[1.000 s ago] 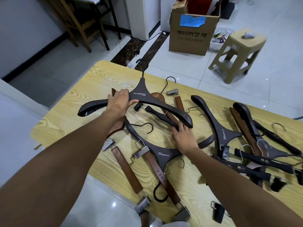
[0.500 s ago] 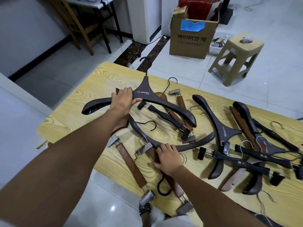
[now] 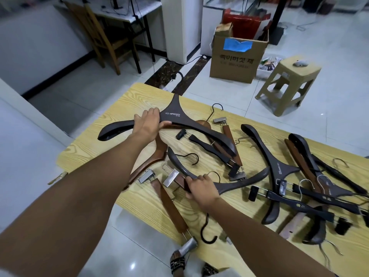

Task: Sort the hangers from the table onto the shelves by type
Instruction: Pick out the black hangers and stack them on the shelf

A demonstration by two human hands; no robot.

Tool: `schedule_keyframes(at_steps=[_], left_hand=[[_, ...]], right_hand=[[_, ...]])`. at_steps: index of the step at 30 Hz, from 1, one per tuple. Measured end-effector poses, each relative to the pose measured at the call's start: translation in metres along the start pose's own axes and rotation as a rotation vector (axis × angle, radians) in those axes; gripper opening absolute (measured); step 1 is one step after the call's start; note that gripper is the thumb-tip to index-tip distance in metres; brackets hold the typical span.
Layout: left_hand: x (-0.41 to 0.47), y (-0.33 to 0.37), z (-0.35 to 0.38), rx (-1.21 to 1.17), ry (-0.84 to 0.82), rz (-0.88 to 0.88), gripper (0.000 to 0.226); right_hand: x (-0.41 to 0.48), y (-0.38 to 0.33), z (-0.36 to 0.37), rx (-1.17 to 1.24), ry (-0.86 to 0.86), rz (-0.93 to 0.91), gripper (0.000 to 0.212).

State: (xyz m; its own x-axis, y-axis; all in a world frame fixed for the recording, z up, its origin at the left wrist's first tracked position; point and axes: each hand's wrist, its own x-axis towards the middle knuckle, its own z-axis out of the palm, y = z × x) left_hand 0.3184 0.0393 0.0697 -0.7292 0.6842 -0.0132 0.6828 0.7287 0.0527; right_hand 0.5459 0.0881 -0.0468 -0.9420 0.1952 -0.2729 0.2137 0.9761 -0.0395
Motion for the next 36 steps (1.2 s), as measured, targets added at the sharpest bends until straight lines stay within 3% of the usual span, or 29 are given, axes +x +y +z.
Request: schedule_keyframes(at_steps=[7,12,22,36], left_hand=[[0.015,-0.015,-0.022,-0.037,0.087,-0.022,0.057],[0.025,-0.017,-0.023,-0.067,0.100,-0.051,0.058],[0.046,-0.016,-0.004,-0.032,0.047,-0.062,0.058],[0.066,0.006,0.008,-0.018,0.045,-0.049,0.060]], right_hand=[[0.037,0.024,-0.048,-0.105,0.078,-0.073,0.045],[0.061,0.055,-0.067,-0.089,0.086,-0.018,0.040],[0.102,0.097,-0.057,-0.107,-0.022,0.103,0.041],[0.093,0.108,-0.039,-0.091,-0.001,0.127,0.044]])
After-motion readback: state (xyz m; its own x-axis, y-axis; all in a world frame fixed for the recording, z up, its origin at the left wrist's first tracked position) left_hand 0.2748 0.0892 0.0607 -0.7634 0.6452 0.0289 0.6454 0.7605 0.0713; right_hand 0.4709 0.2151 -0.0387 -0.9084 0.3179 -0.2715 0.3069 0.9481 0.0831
